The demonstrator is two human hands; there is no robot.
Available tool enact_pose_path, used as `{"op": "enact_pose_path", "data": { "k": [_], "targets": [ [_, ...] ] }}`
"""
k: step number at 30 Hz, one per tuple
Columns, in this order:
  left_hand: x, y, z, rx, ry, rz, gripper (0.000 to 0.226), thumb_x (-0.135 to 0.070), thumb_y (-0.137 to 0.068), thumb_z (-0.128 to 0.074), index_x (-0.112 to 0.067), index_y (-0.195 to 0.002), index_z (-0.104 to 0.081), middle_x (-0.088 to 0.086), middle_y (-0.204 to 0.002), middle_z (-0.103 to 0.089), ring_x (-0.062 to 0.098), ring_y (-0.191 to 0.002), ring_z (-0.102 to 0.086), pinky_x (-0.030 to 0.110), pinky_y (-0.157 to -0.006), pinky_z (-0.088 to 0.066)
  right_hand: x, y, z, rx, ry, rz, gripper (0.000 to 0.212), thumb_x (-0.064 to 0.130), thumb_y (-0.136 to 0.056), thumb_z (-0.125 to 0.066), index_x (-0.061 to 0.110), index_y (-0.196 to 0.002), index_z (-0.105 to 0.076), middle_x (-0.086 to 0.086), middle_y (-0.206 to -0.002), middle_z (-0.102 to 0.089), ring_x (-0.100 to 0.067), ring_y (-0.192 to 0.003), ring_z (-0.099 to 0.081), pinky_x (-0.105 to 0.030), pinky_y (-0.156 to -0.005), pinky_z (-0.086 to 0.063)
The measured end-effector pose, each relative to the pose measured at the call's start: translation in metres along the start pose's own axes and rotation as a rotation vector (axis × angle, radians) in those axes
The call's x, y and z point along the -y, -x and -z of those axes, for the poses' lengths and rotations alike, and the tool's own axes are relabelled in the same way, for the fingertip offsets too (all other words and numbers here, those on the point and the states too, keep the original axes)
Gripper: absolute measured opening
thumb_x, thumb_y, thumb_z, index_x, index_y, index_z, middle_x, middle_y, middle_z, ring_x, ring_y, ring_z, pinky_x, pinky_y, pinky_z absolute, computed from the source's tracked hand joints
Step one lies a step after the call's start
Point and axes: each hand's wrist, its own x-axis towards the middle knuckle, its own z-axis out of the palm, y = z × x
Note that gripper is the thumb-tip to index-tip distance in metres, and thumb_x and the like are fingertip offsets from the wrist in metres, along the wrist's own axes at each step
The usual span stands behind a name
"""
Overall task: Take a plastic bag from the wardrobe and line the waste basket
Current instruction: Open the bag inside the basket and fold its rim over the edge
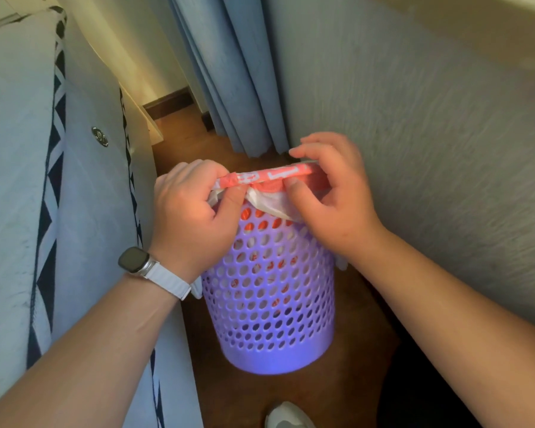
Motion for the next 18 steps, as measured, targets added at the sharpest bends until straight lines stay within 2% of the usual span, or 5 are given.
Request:
{"op": "enact_pose_path", "data": {
  "k": [5,10,12,15,18],
  "targets": [
    [-0.003,0.0,0.0,0.003,0.075,-0.006,0.025,-0.027,-0.091,-0.053,-0.005,-0.079,-0.059,-0.001,-0.072,-0.052,0.022,-0.07,-0.052,0.047,-0.064,-0.047,-0.001,-0.002,0.001,-0.038,0.036,0.007,0.017,0.022,-0.086,-0.058,0.006,-0.088,-0.063,-0.003,-0.098,-0.058,-0.024,-0.095,-0.055,-0.05,-0.086,-0.044],
    [-0.008,0.0,0.006,-0.011,0.005,-0.101,0.033,-0.033,-0.09,-0.054,-0.006,-0.102,-0.069,0.01,-0.098,-0.066,0.026,-0.093,-0.06,0.043,-0.086,-0.044,0.003,-0.001,0.001,-0.071,0.09,0.019,0.014,0.022,-0.086,-0.059,0.008,-0.087,-0.06,-0.006,-0.091,-0.058,-0.025,-0.088,-0.052,-0.051,-0.08,-0.042],
    [-0.014,0.0,0.006,-0.011,0.0,-0.127,0.038,-0.034,-0.091,-0.054,-0.006,-0.111,-0.068,0.011,-0.106,-0.068,0.026,-0.099,-0.061,0.043,-0.09,-0.042,0.007,0.0,0.0,-0.082,0.111,0.021,0.013,0.022,-0.085,-0.061,0.009,-0.086,-0.059,-0.005,-0.09,-0.057,-0.023,-0.088,-0.051,-0.048,-0.079,-0.042],
    [-0.019,0.003,0.0,0.016,-0.058,-0.122,0.032,-0.034,-0.093,-0.056,-0.01,-0.112,-0.068,0.007,-0.101,-0.069,0.028,-0.093,-0.062,0.045,-0.086,-0.045,0.015,0.003,-0.005,-0.081,0.143,0.039,0.015,0.022,-0.085,-0.065,0.008,-0.085,-0.061,-0.006,-0.089,-0.058,-0.022,-0.088,-0.051,-0.044,-0.08,-0.039],
    [-0.017,0.004,-0.004,0.019,-0.105,-0.096,0.025,-0.033,-0.094,-0.056,-0.011,-0.095,-0.067,0.006,-0.085,-0.063,0.029,-0.079,-0.056,0.046,-0.074,-0.043,0.02,0.005,-0.01,-0.042,0.155,0.025,0.016,0.024,-0.084,-0.067,0.009,-0.086,-0.062,-0.005,-0.091,-0.06,-0.024,-0.089,-0.053,-0.043,-0.083,-0.039]
  ]
}}
